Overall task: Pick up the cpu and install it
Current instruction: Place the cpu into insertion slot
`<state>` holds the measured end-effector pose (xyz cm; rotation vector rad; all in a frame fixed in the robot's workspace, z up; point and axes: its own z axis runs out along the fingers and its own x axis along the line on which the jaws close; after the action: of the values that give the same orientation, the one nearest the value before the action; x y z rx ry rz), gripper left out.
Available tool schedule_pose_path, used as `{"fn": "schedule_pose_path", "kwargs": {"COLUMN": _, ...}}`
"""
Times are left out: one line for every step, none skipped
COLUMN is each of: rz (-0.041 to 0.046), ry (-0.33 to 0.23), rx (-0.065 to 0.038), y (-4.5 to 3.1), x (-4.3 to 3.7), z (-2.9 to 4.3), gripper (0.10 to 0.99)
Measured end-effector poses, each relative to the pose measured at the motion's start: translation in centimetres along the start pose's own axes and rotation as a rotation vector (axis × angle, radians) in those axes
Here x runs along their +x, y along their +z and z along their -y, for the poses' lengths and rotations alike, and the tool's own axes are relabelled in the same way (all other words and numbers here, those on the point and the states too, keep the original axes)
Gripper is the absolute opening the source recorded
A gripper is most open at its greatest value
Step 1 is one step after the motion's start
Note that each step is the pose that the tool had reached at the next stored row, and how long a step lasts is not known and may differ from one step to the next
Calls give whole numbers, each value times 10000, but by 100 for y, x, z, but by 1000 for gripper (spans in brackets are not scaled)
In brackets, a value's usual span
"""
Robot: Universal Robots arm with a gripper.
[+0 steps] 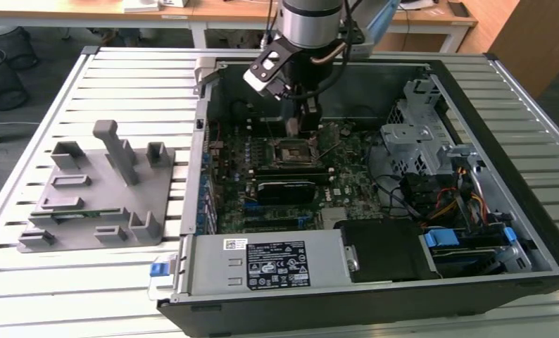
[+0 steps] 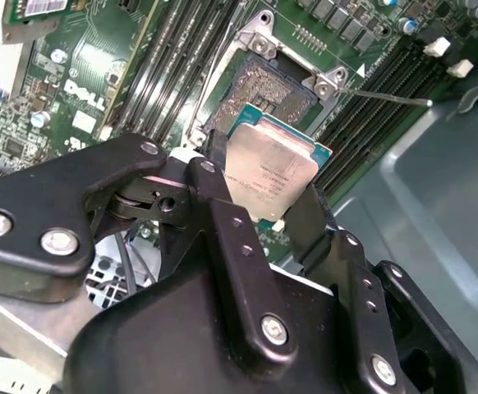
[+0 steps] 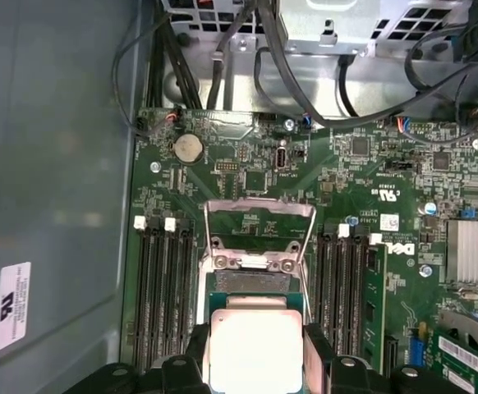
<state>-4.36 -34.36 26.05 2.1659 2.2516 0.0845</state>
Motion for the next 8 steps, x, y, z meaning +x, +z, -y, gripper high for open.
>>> {"fn": "schedule_pose_path", "kwargs": {"rz": 2, "ry": 23, "rx": -11, "y": 17, "x": 0, "z": 8, "gripper": 537}}
{"fn": "schedule_pose_path", "kwargs": {"rz": 3, "ry": 35, "rx": -14, "y": 34, "x": -1, "z": 15, "gripper": 537}}
{"fn": "schedule_pose_path", "kwargs": {"rz": 3, "ry": 38, "rx": -17, "y": 52, "x": -1, "z": 21, "gripper": 537}}
{"fn": "schedule_pose_path", "kwargs": {"rz": 3, "ry": 38, "rx": -19, "y": 71, "x": -1, "z": 26, "gripper": 537}}
{"fn": "schedule_pose_path", "kwargs": {"rz": 3, "ry": 37, "rx": -19, "y": 89, "x": -1, "z": 29, "gripper": 537}}
{"fn": "schedule_pose_path", "kwargs": {"rz": 3, "ry": 37, "rx": -19, "y": 107, "x": -2, "z": 31, "gripper": 537}}
{"fn": "schedule_pose_path", "kwargs": {"rz": 3, "ry": 36, "rx": -19, "y": 125, "x": -2, "z": 33, "gripper": 537}}
{"fn": "schedule_pose_path", "kwargs": {"rz": 3, "ry": 37, "rx": -20, "y": 144, "x": -3, "z": 35, "gripper": 537}}
